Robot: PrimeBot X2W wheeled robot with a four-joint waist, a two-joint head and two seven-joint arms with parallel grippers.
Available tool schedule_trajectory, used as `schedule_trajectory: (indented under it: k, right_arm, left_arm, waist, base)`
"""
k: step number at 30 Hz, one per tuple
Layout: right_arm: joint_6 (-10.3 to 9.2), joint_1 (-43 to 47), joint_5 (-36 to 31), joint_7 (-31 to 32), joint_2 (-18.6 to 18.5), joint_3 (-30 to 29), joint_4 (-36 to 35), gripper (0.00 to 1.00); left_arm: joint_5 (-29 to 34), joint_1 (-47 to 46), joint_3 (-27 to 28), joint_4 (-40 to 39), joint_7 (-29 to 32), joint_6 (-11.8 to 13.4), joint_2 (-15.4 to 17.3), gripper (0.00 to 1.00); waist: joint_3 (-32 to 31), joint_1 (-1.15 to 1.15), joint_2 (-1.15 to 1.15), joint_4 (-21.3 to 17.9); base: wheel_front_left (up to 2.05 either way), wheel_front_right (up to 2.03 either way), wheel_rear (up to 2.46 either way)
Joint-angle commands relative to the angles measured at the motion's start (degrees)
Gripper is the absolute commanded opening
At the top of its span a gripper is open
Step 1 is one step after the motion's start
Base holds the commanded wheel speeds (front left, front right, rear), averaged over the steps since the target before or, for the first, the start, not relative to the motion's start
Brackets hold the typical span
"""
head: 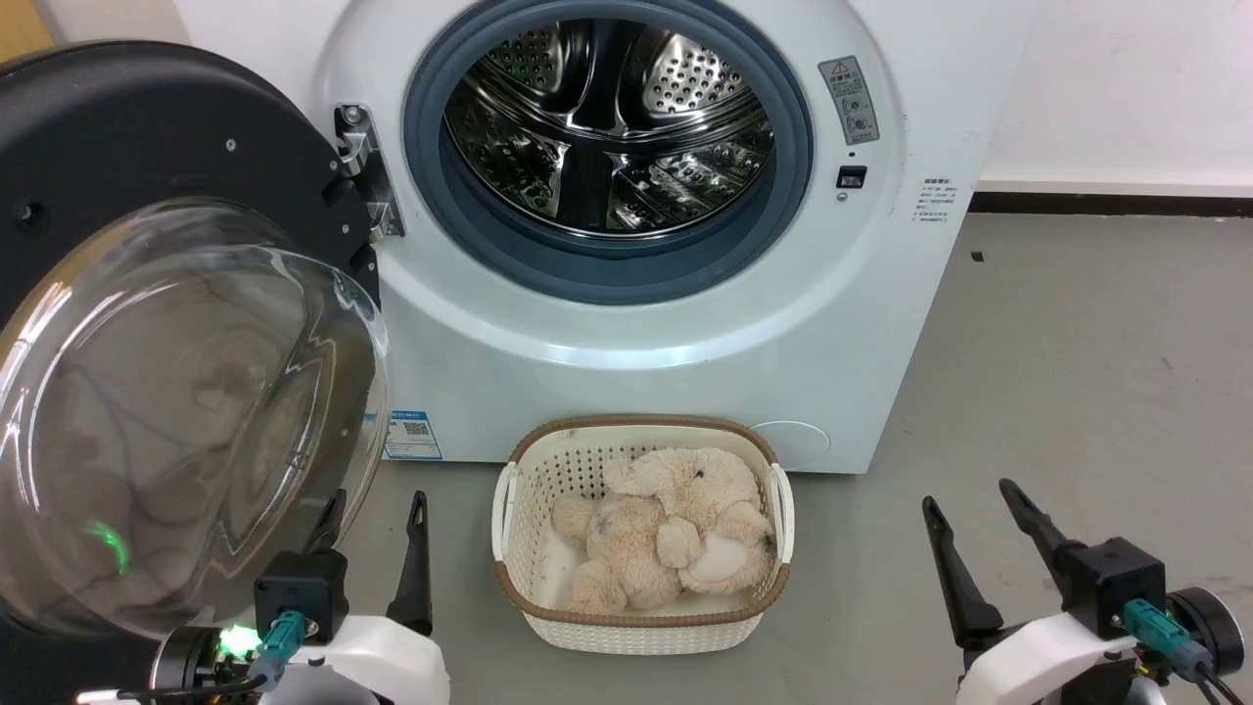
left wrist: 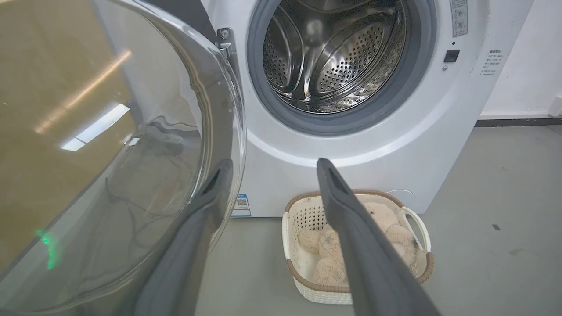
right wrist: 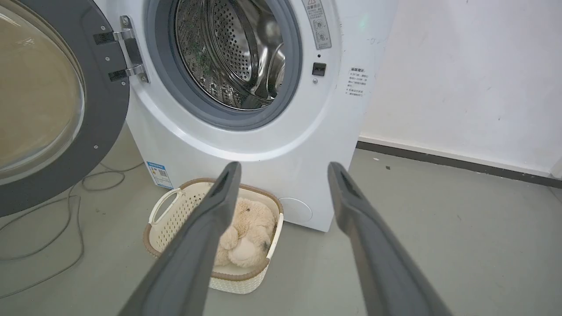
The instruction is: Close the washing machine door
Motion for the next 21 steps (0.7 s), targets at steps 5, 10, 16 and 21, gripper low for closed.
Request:
schedule_trajectory:
  k: [5, 10, 16, 21]
  right_arm:
    - [0.0, 0.03, 0.76, -0.94, 0.02, 0.14, 0.26, 1.0]
    - [0.0, 0.12, 1.23, -1.54, 0.03, 0.29, 0.3, 1.0]
    - [0.01, 0.29, 1.71, -2.26, 0.04, 0.53, 0.3, 1.0]
    - [0.01, 0.43, 2.21, -2.85, 0.06, 0.77, 0.34, 1.0]
  left_arm:
    - [-0.42, 0.02, -0.3, 0.1, -0.94, 0.23, 0.01, 1.0]
    - [-0.68, 0.04, -0.51, 0.09, -1.54, 0.37, 0.01, 1.0]
    - [-0.99, 0.11, -0.71, 0.09, -2.26, 0.54, 0.02, 1.0]
    - [-1.22, 0.2, -0.85, 0.09, -2.86, 0.67, 0.02, 1.0]
  waist:
    - [0.03, 0.0, 0.0, 0.13]
    - [0.04, 0.0, 0.0, 0.53]
    - [0.02, 0.0, 0.0, 1.48]
    - [-0.05, 0.0, 0.0, 2.67]
  base:
    - [0.0, 0.0, 0.0]
    - [0.0, 0.0, 0.0]
    - [0.0, 0.0, 0.0]
    - [0.0, 0.0, 0.0]
